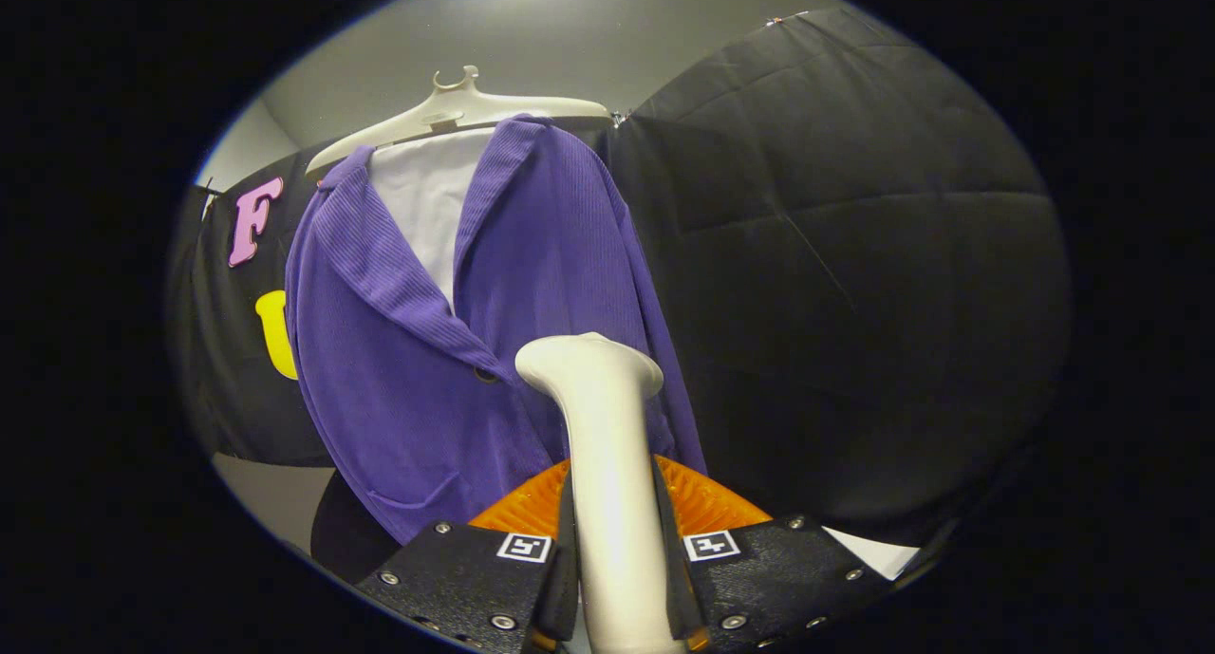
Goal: Iron the clothes twice with a garment steamer, once on the left side and once on the right side.
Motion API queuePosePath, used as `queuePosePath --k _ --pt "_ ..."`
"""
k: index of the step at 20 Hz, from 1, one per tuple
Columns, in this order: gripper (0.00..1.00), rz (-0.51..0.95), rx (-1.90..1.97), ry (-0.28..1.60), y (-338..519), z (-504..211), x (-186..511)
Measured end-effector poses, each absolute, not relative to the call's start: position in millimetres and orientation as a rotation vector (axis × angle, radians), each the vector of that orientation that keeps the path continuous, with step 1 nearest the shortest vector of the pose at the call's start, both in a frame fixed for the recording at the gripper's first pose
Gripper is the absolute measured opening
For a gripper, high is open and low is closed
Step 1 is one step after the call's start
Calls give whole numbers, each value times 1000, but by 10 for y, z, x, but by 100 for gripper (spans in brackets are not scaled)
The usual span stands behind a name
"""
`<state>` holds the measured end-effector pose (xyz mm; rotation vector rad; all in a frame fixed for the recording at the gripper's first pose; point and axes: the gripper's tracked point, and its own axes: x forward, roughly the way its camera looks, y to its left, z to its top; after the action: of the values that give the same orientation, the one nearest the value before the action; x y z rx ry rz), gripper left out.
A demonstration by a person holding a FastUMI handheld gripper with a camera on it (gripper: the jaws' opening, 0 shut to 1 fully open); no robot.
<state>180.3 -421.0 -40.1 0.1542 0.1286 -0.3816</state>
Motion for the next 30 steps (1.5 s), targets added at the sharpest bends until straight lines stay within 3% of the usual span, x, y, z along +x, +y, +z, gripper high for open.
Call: queuePosePath --k 20,30 --pt "36 -375 215 236 -4322 -1025 1802" --pt "36 -340 234 369 -4379 -1813 1487"
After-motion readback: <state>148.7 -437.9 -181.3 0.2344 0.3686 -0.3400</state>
